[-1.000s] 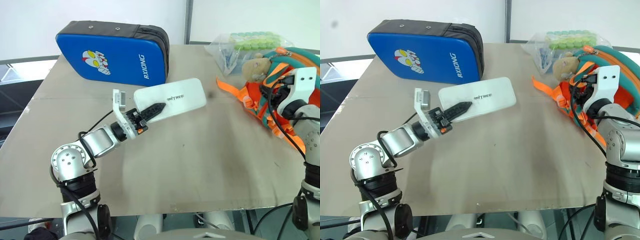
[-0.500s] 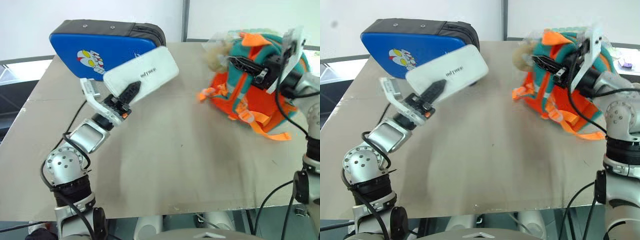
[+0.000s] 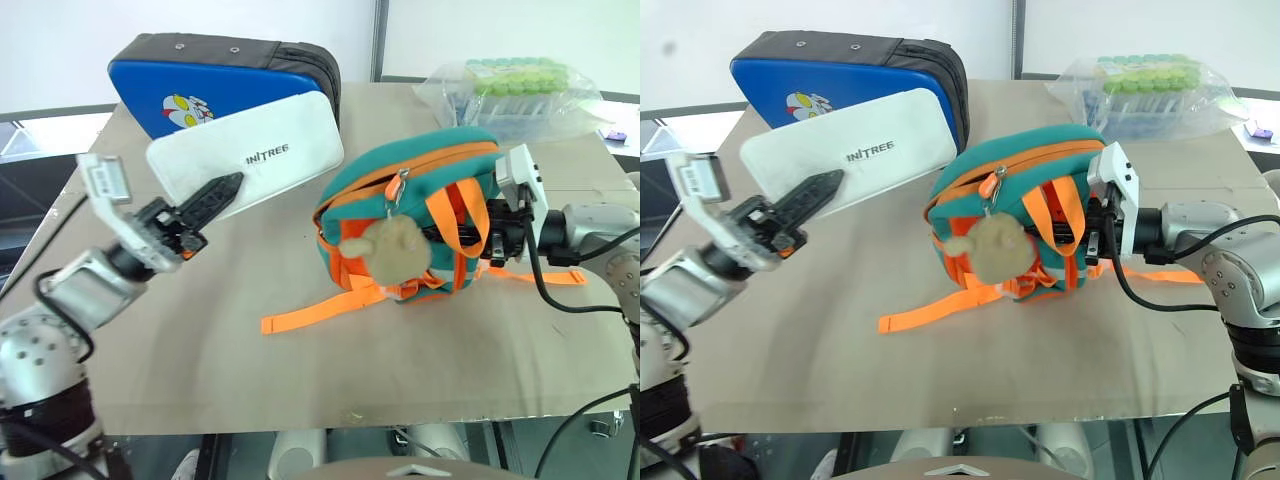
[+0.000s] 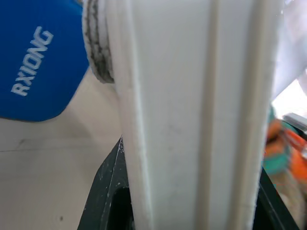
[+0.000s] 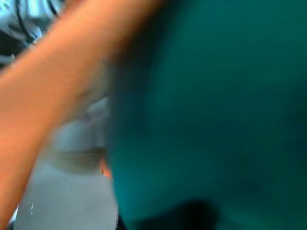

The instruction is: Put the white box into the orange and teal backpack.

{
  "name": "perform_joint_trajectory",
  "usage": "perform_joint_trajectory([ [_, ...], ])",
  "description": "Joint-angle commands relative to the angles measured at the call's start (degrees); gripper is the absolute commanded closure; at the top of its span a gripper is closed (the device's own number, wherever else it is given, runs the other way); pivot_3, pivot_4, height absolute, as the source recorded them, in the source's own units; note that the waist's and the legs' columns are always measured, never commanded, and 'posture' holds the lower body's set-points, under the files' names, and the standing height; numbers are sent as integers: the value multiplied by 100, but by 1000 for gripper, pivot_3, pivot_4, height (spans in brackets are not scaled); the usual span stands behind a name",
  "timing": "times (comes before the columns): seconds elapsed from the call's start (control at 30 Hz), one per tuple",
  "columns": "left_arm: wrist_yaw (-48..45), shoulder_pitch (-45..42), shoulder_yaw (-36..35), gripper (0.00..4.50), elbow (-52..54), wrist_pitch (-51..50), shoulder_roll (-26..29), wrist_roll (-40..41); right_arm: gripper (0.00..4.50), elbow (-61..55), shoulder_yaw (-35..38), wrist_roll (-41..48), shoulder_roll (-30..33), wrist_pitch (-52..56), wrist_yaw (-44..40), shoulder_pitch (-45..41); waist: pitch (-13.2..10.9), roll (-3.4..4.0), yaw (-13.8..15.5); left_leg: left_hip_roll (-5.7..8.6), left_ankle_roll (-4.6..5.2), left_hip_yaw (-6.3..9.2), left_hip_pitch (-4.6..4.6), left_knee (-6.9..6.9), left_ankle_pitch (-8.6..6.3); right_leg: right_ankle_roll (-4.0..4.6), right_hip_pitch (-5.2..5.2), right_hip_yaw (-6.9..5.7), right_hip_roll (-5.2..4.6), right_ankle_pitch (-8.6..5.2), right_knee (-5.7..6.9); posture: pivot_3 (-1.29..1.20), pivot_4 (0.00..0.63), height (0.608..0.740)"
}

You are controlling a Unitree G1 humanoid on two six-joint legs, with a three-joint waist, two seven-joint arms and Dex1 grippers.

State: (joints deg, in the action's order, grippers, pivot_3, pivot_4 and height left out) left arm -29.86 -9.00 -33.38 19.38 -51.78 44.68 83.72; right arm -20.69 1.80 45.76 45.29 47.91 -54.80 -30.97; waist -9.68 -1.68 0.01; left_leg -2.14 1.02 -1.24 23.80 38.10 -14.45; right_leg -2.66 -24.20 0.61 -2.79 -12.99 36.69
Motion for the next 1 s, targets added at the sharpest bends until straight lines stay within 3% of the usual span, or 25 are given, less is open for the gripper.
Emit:
perform_joint_trajectory([
  [0.03,-1004,181,-433,3409,170,-239,600,242,4467,-9,293,115,125,-43,-136,-50,-3,5,2,0,0,0,-4,4,0,1,2,0,0,0,5,0,150,740],
  [0.37,-2085,47,-817,3409,-425,-253,1274,-1,4467,624,377,462,93,236,-218,-738,-5,5,-23,-2,0,1,-3,13,0,3,6,-2,2,1,8,0,150,740],
  [0.6,-2234,29,-758,3409,-336,-257,1230,11,4467,756,231,410,117,339,-350,-1022,-6,6,-28,-3,0,-1,5,7,0,-20,-2,-1,1,13,4,0,150,740],
  [0.87,-2944,492,-120,3409,395,568,962,-1387,4467,623,329,752,76,708,-478,-1211,-7,7,-17,-3,0,-3,4,9,0,-18,-2,2,2,12,6,0,150,740],
  [1.0,-3415,481,407,3409,741,1204,1033,-2233,4467,647,523,1364,27,1342,-248,-1493,-7,7,-20,-2,0,-6,3,11,0,3,-3,8,2,2,8,0,150,740],
])
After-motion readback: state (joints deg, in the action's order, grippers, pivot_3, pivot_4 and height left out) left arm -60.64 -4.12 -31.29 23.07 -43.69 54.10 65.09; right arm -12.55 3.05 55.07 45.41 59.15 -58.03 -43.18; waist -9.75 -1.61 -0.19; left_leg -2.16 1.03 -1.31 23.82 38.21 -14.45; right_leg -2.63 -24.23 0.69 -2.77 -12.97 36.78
